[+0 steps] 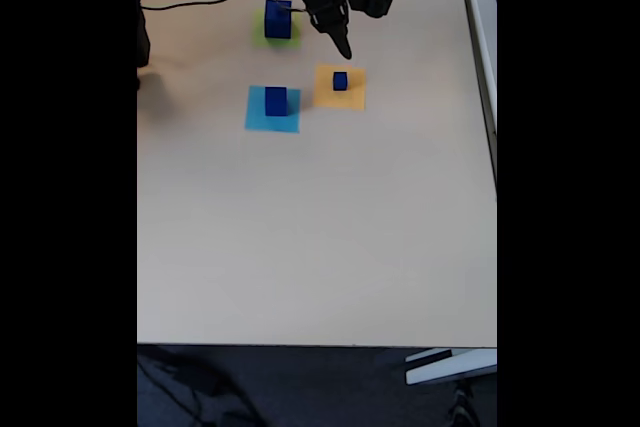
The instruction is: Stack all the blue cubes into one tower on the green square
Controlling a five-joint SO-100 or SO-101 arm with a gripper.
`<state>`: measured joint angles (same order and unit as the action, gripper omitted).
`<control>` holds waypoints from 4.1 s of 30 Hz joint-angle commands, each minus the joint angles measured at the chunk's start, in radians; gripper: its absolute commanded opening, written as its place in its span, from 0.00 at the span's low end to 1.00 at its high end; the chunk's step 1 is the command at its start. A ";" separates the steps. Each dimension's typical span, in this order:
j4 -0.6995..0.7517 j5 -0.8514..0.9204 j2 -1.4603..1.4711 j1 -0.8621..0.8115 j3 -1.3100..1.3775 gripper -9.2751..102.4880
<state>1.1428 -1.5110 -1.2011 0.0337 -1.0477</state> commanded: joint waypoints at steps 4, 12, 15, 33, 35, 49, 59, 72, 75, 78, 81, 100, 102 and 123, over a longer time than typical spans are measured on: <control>-0.020 -0.100 -0.198 0.086 -0.120 0.28; -0.003 -0.311 -0.233 0.249 -0.249 0.26; 0.037 -0.397 -0.236 0.288 -0.264 0.26; 0.255 -0.403 -0.233 0.282 -0.181 0.25; 0.310 -0.387 -0.173 0.278 -0.101 0.24; 0.374 -0.388 -0.014 0.296 0.044 0.25; 0.393 -0.394 -0.031 0.298 -0.020 0.24; 0.379 -0.396 -0.025 0.281 -0.064 0.24; 0.356 -0.399 -0.017 0.281 -0.078 0.24; 0.334 -0.403 -0.003 0.281 -0.087 0.24; 0.310 -0.410 0.009 0.281 -0.098 0.24; 0.299 -0.399 -0.011 0.276 -0.141 0.20; 0.301 -0.394 -0.015 0.275 -0.143 0.19; 0.351 -0.354 -0.077 0.245 -0.163 0.14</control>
<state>1.4849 -1.8776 -1.1827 0.2945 -1.2134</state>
